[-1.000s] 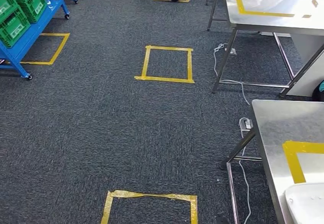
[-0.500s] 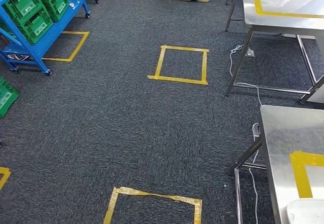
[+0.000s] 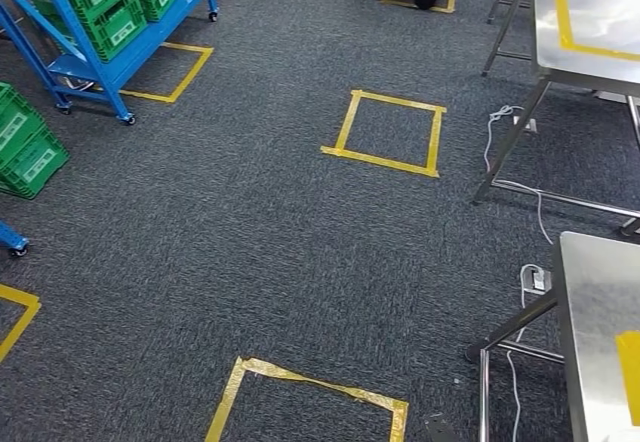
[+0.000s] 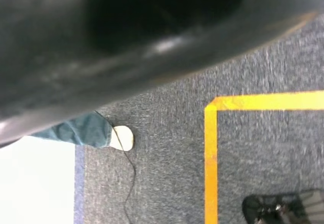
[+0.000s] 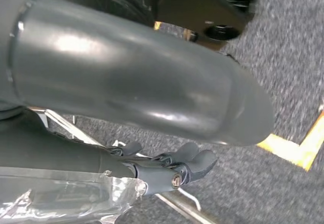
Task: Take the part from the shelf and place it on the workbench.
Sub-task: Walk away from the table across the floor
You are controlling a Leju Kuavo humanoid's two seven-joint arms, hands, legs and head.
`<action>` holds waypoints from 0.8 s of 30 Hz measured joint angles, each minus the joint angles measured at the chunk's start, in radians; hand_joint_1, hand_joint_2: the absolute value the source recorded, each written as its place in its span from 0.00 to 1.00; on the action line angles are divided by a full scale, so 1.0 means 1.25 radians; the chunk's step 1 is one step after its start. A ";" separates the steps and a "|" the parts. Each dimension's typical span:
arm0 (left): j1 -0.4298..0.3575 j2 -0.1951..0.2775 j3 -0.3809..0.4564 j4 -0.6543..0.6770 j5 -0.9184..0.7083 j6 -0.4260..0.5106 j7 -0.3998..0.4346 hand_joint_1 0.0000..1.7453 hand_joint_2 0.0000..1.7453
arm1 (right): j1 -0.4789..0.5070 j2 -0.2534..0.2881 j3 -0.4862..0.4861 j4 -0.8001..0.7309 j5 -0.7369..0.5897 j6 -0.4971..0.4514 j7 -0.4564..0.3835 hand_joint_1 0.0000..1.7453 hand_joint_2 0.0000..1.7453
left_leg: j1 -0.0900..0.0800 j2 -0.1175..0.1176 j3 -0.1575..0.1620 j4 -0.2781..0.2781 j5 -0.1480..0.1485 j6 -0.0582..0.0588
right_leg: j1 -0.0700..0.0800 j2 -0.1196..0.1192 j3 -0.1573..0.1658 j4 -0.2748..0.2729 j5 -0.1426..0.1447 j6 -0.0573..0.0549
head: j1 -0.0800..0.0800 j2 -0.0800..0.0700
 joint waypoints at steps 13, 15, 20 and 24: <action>-0.002 0.022 0.000 0.001 -0.009 -0.005 -0.002 0.00 0.00 | -0.003 0.016 0.000 0.000 0.001 -0.012 0.007 0.00 0.00 | 0.004 -0.042 -0.017 0.027 -0.012 -0.032 | -0.008 0.034 0.048 -0.114 0.074 -0.024 | -0.002 0.000; -0.005 0.022 0.000 0.002 -0.010 -0.005 -0.002 0.00 0.00 | -0.003 0.016 -0.001 0.000 0.001 -0.012 0.007 0.00 0.00 | 0.003 -0.016 -0.057 0.114 -0.062 -0.037 | -0.006 0.021 0.047 -0.115 0.075 -0.033 | -0.006 0.000; -0.005 0.023 0.000 0.004 -0.011 -0.005 -0.002 0.00 0.00 | -0.002 0.016 -0.001 0.000 0.001 -0.012 0.007 0.00 0.00 | 0.002 -0.006 -0.088 0.187 -0.065 -0.034 | -0.002 -0.010 0.048 -0.115 0.073 -0.037 | -0.006 0.000; -0.011 0.024 0.000 0.005 -0.012 -0.006 -0.002 0.00 0.00 | -0.003 0.017 -0.001 0.000 0.001 -0.013 0.007 0.00 0.00 | -0.006 0.029 -0.001 0.013 -0.003 -0.022 | 0.004 -0.029 0.051 -0.114 0.069 -0.027 | -0.006 0.000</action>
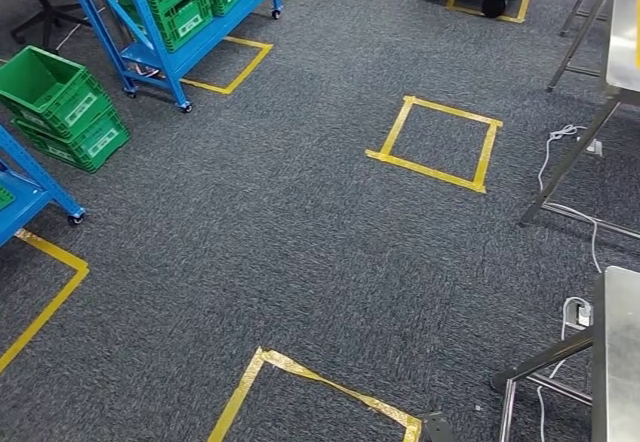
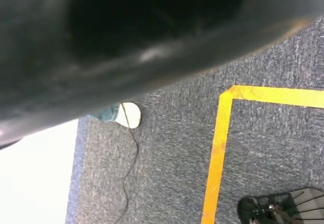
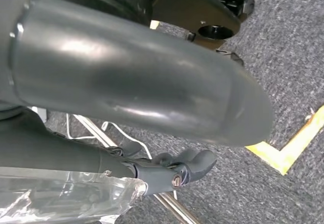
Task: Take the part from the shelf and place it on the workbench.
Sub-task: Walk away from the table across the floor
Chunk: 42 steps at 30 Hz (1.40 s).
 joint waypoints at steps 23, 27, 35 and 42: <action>0.001 -0.003 0.000 0.008 -0.007 0.000 0.003 0.00 0.00 | 0.003 0.004 -0.005 0.000 0.005 -0.001 -0.001 0.00 0.00 | 0.009 -0.041 -0.090 0.178 -0.092 -0.018 | -0.010 0.040 -0.004 -0.004 0.008 -0.007 | 0.001 0.000; 0.004 -0.003 0.000 0.008 -0.007 0.000 0.003 0.00 0.00 | 0.003 0.004 -0.005 0.000 0.005 -0.001 0.000 0.00 0.00 | 0.009 -0.032 -0.071 0.146 -0.045 -0.014 | -0.009 0.016 -0.002 -0.004 0.007 -0.007 | 0.000 0.000; 0.004 -0.006 0.000 0.009 -0.007 0.002 0.003 0.00 0.00 | 0.000 0.004 -0.005 0.000 0.011 -0.003 0.000 0.00 0.00 | 0.005 -0.018 0.004 -0.013 0.003 0.016 | -0.005 0.008 -0.008 0.020 -0.018 0.025 | 0.004 0.000; 0.004 -0.007 0.000 0.009 -0.008 0.004 0.004 0.00 0.00 | 0.005 0.004 -0.005 0.000 0.012 -0.004 0.000 0.00 0.00 | 0.009 -0.061 0.007 -0.012 0.002 0.024 | -0.008 0.042 -0.083 0.157 -0.046 0.032 | 0.008 0.000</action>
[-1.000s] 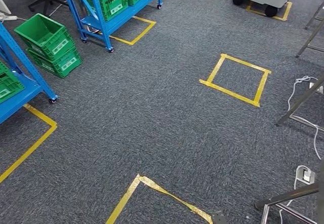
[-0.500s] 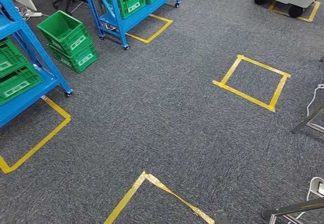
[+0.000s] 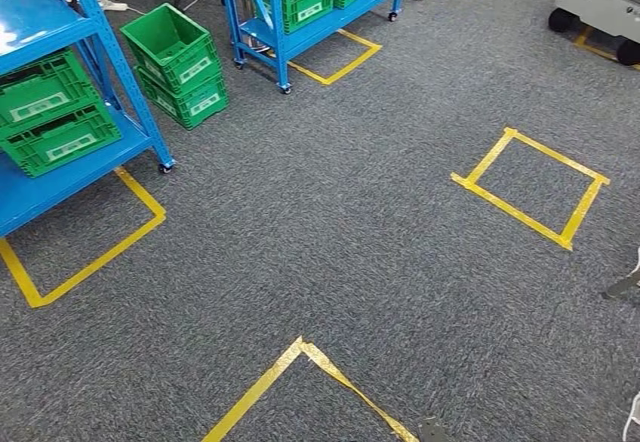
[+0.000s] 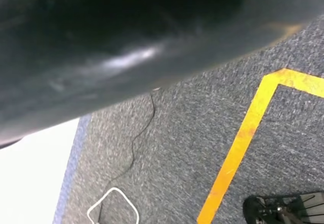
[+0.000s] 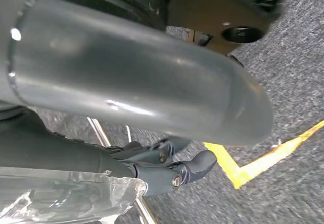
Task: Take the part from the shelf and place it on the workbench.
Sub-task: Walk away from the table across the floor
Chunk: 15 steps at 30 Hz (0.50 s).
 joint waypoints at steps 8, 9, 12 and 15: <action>0.005 0.000 0.000 0.000 -0.004 0.000 0.003 0.00 0.00 | -0.002 0.000 -0.002 0.000 0.001 0.000 0.001 0.00 0.00 | 0.001 -0.013 -0.014 0.020 -0.012 -0.034 | -0.006 0.026 0.078 -0.159 0.056 -0.027 | -0.005 0.000; 0.004 -0.001 0.000 0.000 -0.004 0.000 0.003 0.00 0.00 | -0.002 0.001 -0.002 0.000 0.002 0.000 0.001 0.00 0.00 | 0.001 0.001 -0.028 0.049 -0.031 -0.037 | -0.006 0.020 0.079 -0.161 0.056 -0.031 | -0.007 0.000; 0.001 -0.002 0.000 0.000 -0.007 0.000 0.003 0.00 0.00 | 0.000 0.001 -0.005 0.000 0.004 0.000 0.001 0.00 0.00 | 0.000 0.022 -0.102 0.202 -0.099 -0.042 | -0.003 -0.003 0.080 -0.162 0.055 -0.038 | -0.010 0.000; 0.004 -0.001 0.000 0.000 -0.008 0.000 0.003 0.00 0.00 | 0.000 0.001 -0.006 0.000 0.007 0.000 0.002 0.00 0.00 | 0.000 0.026 -0.096 0.190 -0.063 -0.040 | -0.002 -0.020 0.083 -0.161 0.052 -0.039 | -0.010 0.000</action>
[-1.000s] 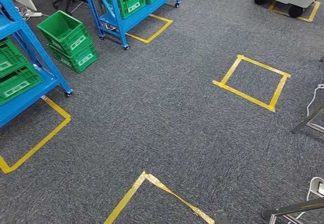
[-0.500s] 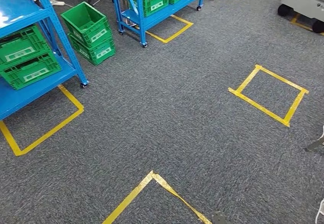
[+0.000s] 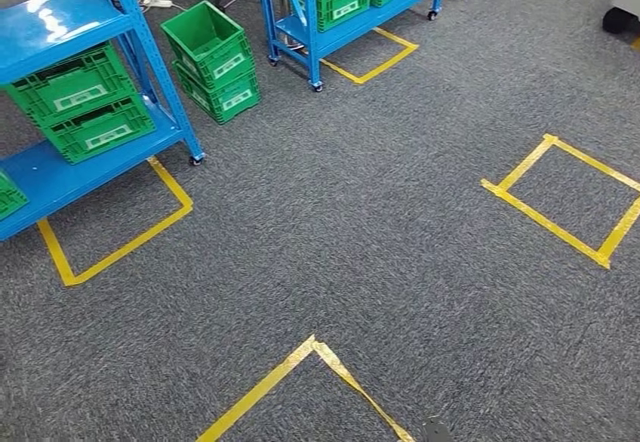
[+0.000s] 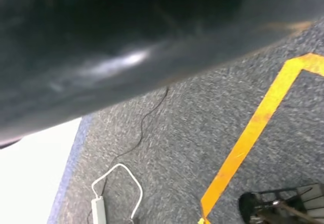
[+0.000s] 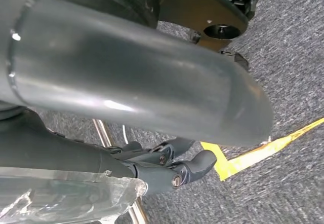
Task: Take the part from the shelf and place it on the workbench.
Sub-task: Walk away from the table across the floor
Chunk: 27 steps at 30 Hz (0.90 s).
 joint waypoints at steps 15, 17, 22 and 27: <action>-0.001 -0.003 0.000 0.000 -0.001 0.001 0.001 0.00 0.00 | 0.002 0.000 -0.006 0.000 0.008 0.000 0.001 0.00 0.00 | 0.000 -0.022 0.090 -0.189 0.068 0.041 | 0.004 0.017 -0.096 0.194 -0.074 0.038 | 0.010 0.000; -0.001 -0.006 0.000 0.000 -0.002 0.003 0.003 0.00 0.00 | 0.002 -0.001 -0.007 0.000 0.008 0.001 0.001 0.00 0.00 | 0.000 -0.036 0.092 -0.187 0.066 0.037 | 0.002 0.034 -0.044 0.082 -0.019 0.037 | 0.011 0.000; 0.003 -0.012 0.000 0.000 -0.004 0.015 0.005 0.00 0.00 | 0.002 -0.004 -0.010 0.000 0.009 0.007 -0.001 0.00 0.00 | 0.002 -0.055 0.085 -0.182 0.069 0.014 | 0.001 0.050 -0.001 0.003 0.002 0.020 | 0.009 0.000; 0.000 -0.020 0.000 0.000 -0.005 0.017 0.005 0.00 0.00 | 0.004 -0.006 -0.012 0.000 0.010 0.011 -0.003 0.00 0.00 | -0.001 -0.006 0.008 -0.004 -0.028 0.000 | 0.001 0.020 -0.001 -0.002 0.004 -0.001 | -0.001 0.000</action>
